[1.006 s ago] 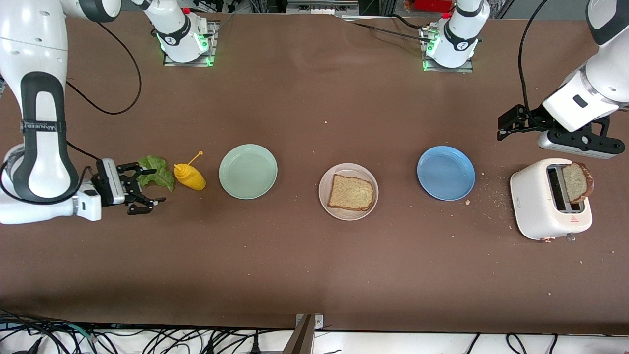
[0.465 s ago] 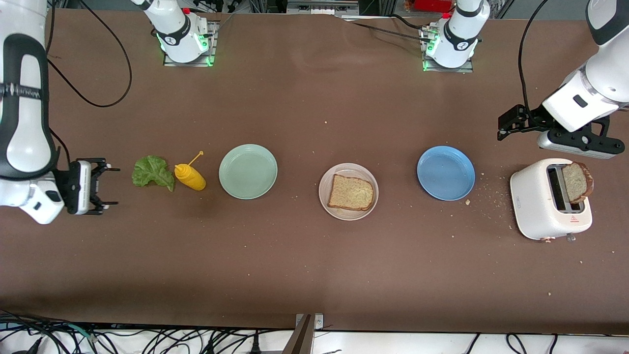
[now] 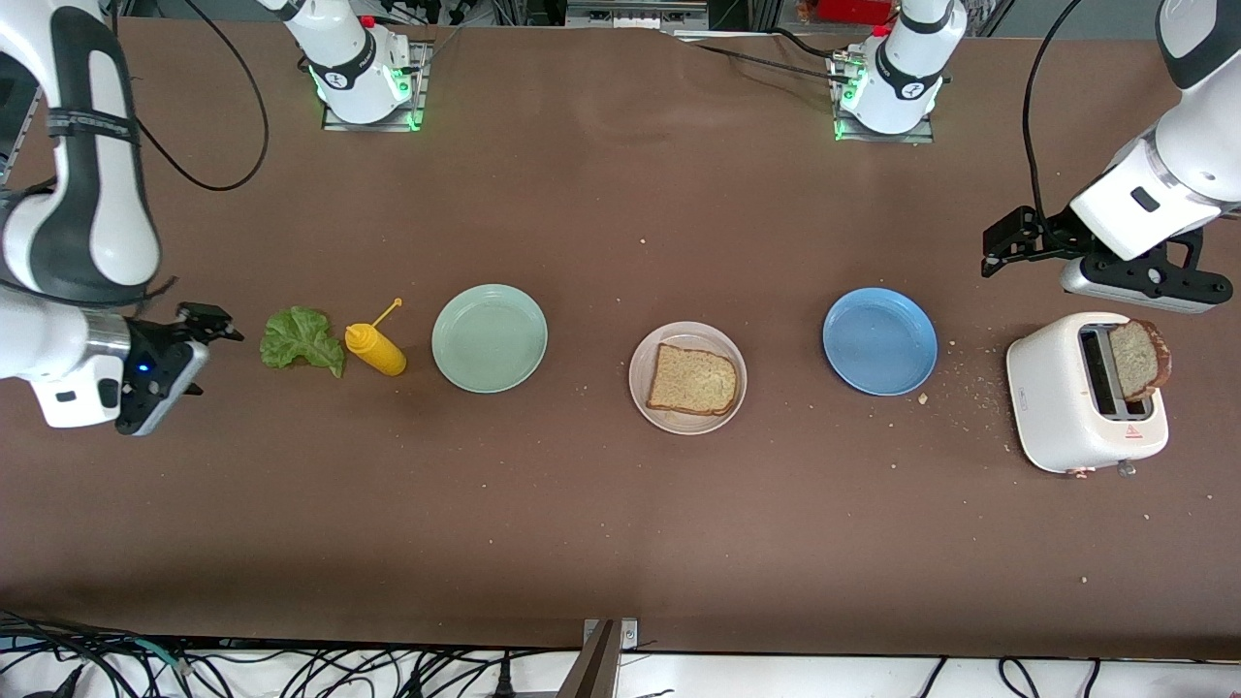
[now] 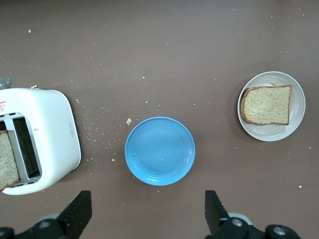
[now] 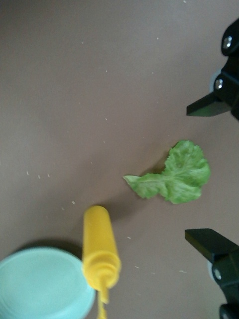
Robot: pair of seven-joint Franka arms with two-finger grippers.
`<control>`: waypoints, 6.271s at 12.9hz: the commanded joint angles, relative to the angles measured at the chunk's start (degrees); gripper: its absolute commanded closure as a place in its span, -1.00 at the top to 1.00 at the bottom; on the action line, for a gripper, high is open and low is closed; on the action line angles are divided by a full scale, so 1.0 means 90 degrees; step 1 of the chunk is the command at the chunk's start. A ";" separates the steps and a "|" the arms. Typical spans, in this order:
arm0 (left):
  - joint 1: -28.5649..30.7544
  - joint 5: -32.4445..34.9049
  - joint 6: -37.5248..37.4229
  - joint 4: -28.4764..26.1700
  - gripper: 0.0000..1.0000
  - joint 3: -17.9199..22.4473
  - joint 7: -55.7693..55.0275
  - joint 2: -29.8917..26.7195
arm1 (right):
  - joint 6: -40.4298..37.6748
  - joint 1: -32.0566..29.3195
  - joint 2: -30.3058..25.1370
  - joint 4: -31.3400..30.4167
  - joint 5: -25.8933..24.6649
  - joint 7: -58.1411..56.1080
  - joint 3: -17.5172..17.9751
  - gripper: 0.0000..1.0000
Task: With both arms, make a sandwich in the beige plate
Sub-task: 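Move the right gripper over the green lettuce leaf, then lower the right gripper and close it on the lettuce leaf, then lift the lettuce leaf and carry it toward the beige plate, then lower the lettuce leaf onto the bread slice with the right gripper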
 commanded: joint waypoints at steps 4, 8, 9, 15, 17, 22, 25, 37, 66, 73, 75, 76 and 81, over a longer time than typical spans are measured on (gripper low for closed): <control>-0.0035 0.0184 -0.0126 0.0171 1.00 0.0002 0.0015 0.0072 | 0.2157 0.0000 -0.0534 -0.2058 -0.0549 0.3182 0.0327 1.00; -0.0035 0.0184 -0.0126 0.0171 1.00 0.0002 0.0015 0.0072 | 0.3193 0.0010 -0.0593 -0.3191 -0.0919 0.4775 0.0434 1.00; -0.0035 0.0184 -0.0126 0.0171 1.00 0.0002 0.0015 0.0072 | 0.3204 0.0020 -0.0593 -0.3261 -0.0968 0.4885 0.0435 1.00; -0.0035 0.0184 -0.0126 0.0171 1.00 0.0002 0.0015 0.0072 | 0.3253 0.0010 -0.0203 -0.3213 -0.1184 0.4915 0.0425 1.00; -0.0035 0.0184 -0.0126 0.0171 1.00 0.0002 0.0015 0.0072 | 0.3544 0.0000 0.0041 -0.3183 -0.1408 0.4915 0.0386 1.00; -0.0035 0.0184 -0.0126 0.0171 1.00 0.0002 0.0005 0.0072 | 0.3829 0.0010 0.0423 -0.2978 -0.1438 0.4837 0.0278 0.98; -0.0035 0.0184 -0.0126 0.0171 1.00 0.0002 0.0005 0.0072 | 0.3829 0.0010 0.0423 -0.2978 -0.1409 0.4914 0.0278 -0.75; -0.0035 0.0184 -0.0126 0.0171 1.00 0.0002 0.0005 0.0072 | 0.2036 0.0204 -0.0494 -0.2159 -0.1447 0.4974 0.0337 -1.00; -0.0045 0.0184 -0.0126 0.0171 1.00 -0.0008 0.0005 0.0072 | 0.4579 0.2177 0.1319 -0.0137 0.0514 0.8088 0.3452 -1.00; -0.0035 0.0184 -0.0126 0.0171 1.00 -0.0008 0.0005 0.0072 | 0.4884 0.2403 0.2326 0.0712 0.0701 0.8479 0.3452 -1.00; -0.0035 0.0184 -0.0126 0.0171 1.00 0.0002 0.0005 0.0072 | 0.4923 0.2393 0.2551 0.0878 0.0691 0.8470 0.3452 -1.00; -0.0044 0.0184 -0.0126 0.0171 1.00 -0.0008 0.0005 0.0072 | 0.4962 0.2402 0.2668 0.0995 0.0691 0.8470 0.3452 -1.00; -0.0044 0.0184 -0.0126 0.0171 1.00 0.0002 0.0005 0.0072 | 0.4991 0.2393 0.3079 0.1426 0.0681 0.8431 0.3433 -1.00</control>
